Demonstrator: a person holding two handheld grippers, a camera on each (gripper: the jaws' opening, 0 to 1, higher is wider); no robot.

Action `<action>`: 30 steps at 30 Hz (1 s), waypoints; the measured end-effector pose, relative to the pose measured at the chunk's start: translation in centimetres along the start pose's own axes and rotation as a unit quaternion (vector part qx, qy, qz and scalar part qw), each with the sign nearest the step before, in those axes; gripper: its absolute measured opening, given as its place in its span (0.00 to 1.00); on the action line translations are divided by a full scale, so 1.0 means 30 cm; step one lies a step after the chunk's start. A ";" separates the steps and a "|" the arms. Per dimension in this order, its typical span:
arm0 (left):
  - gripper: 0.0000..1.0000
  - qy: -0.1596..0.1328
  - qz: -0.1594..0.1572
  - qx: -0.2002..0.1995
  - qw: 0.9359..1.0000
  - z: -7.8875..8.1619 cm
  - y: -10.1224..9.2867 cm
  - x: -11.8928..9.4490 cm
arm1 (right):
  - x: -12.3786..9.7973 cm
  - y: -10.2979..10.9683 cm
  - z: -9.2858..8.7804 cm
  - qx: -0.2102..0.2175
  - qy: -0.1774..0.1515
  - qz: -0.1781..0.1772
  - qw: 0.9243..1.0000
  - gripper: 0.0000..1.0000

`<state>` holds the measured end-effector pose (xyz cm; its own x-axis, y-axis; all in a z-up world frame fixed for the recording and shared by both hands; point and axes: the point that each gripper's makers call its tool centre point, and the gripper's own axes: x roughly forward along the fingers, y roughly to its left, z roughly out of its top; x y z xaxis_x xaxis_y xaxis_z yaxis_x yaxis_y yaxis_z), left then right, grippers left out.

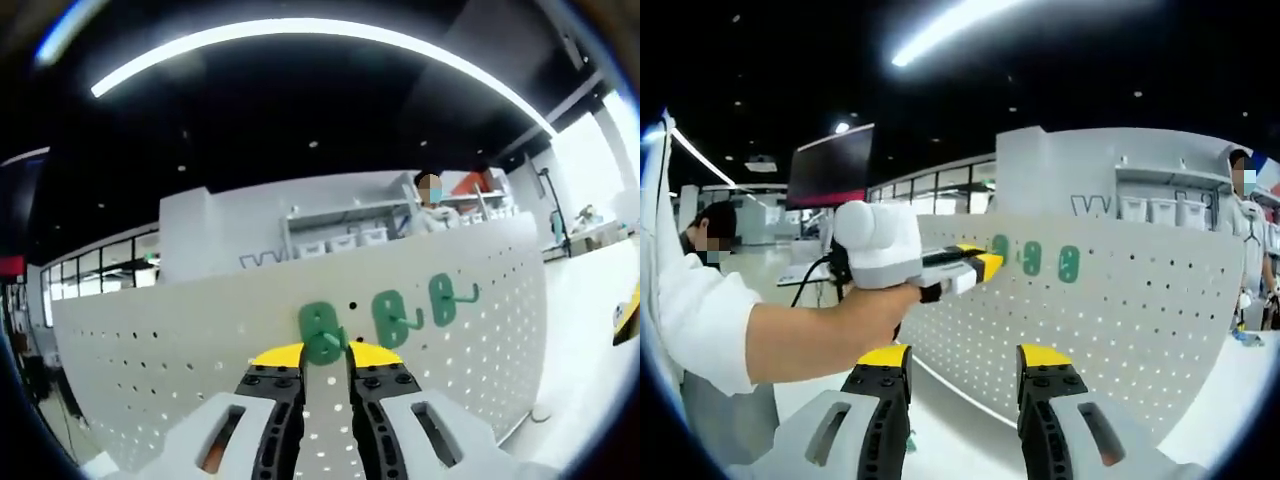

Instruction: Insert the hook assembly into the mounting plate slot until the hook locks in place.

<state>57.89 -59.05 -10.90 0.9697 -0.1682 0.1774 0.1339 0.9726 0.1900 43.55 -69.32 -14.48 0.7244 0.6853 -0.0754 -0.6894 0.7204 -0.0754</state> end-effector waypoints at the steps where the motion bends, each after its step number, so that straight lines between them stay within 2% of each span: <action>1: 0.17 0.001 -0.002 0.001 1.000 0.000 -0.002 -0.001 | 0.002 0.001 0.003 -0.001 -0.001 0.000 1.000 0.41; 14: 0.22 0.009 -0.024 0.002 1.000 0.004 0.022 -0.085 | 0.029 0.051 0.070 -0.010 -0.015 -0.009 1.000 0.39; 22: 0.23 0.015 -0.045 0.002 0.999 0.016 0.035 -0.184 | 0.049 0.068 0.101 -0.006 -0.021 -0.019 1.000 0.38; 30: 0.23 0.026 -0.065 0.004 0.998 -0.001 0.065 -0.300 | 0.092 0.087 0.134 -0.008 -0.028 -0.035 0.999 0.35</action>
<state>49.42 -55.62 -12.15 0.9534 -0.2847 0.0995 0.2587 0.9417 0.2151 43.77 -65.13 -10.88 0.7692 0.6389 -0.0143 -0.6371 0.7649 -0.0948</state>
